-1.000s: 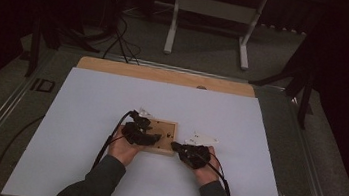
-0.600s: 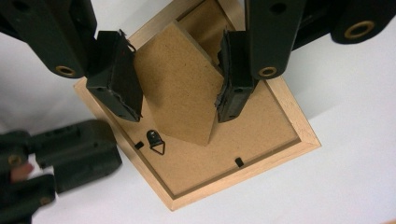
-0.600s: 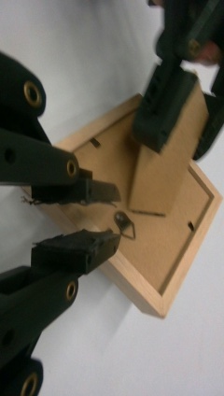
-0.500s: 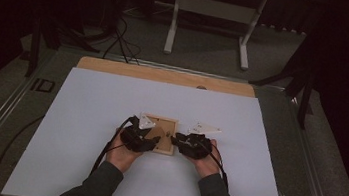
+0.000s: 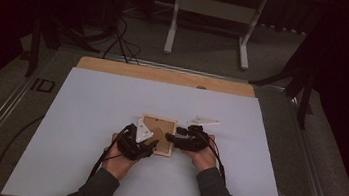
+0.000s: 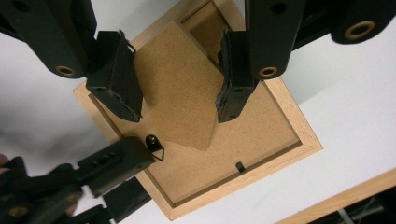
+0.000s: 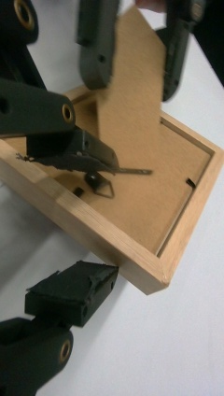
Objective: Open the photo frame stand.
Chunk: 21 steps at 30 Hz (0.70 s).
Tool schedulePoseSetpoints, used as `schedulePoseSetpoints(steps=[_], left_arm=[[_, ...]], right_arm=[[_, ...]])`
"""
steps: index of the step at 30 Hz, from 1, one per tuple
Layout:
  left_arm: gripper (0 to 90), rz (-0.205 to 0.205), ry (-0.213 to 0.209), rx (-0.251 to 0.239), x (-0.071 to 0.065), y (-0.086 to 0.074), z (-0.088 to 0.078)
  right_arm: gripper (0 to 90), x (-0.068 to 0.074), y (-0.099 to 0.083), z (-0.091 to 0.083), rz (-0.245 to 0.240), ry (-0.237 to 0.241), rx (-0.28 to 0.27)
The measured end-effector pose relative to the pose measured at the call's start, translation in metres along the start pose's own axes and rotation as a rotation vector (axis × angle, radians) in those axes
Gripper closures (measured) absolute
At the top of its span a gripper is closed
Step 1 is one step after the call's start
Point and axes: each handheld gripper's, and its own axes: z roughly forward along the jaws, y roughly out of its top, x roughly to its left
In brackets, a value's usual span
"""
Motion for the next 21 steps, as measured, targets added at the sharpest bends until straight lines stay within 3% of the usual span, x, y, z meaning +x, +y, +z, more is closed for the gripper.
schedulePoseSetpoints(steps=[1,3,14,17,21], left_arm=[[52.2,0.005,0.001,-0.002,0.000,-0.001,-0.001],[52.1,0.010,0.001,-0.011,0.000,-0.003,-0.002],[52.0,0.058,-0.001,-0.050,-0.002,-0.010,-0.006],[51.9,0.052,-0.006,-0.050,-0.001,-0.011,-0.006],[51.5,0.029,-0.051,-0.034,0.007,-0.012,-0.006]], right_arm=[[40.3,-0.001,0.001,0.001,0.036,0.014,-0.011],[39.7,-0.002,0.001,0.002,0.047,0.021,-0.017],[38.4,0.000,-0.001,0.006,0.054,0.063,0.002],[38.4,0.001,-0.002,0.008,0.059,0.068,0.005],[38.3,0.001,-0.004,0.009,0.076,0.075,0.008]])
